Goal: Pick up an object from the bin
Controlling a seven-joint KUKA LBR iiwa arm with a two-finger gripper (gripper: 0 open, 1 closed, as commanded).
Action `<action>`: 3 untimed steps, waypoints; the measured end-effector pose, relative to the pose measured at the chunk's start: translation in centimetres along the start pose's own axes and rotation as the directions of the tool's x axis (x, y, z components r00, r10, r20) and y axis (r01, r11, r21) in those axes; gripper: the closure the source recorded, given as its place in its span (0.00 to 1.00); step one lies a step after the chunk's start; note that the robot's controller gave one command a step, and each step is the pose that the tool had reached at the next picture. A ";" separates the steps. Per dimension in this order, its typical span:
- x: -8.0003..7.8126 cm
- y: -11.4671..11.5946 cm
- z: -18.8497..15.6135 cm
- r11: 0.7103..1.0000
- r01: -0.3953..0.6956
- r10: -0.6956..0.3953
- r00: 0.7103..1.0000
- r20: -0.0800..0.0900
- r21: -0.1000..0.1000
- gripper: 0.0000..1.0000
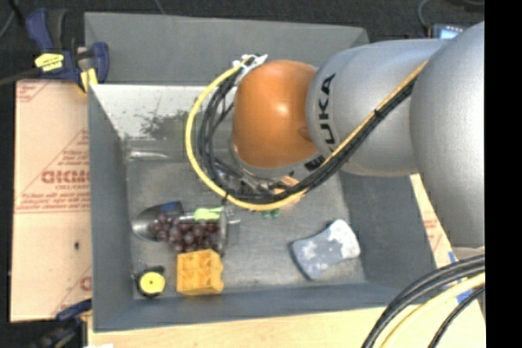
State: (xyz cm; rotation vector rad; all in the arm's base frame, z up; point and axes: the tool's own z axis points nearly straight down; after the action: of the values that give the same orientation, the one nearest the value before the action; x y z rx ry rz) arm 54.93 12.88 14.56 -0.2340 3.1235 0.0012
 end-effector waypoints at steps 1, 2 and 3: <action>-1.2 -0.2 2.6 0.980 0.197 -0.197 0.980 -0.004 -0.001 0.00; -3.5 0.6 5.1 0.978 0.207 -0.207 0.978 0.011 0.001 0.00; -4.0 0.8 6.0 0.983 0.182 -0.182 0.983 0.010 0.000 0.00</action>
Offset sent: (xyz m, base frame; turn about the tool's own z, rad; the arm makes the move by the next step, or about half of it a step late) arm 0.0435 0.0213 -0.0756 -0.1654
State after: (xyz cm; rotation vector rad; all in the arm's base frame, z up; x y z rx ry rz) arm 58.82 14.32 8.57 -0.5161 3.0794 0.0027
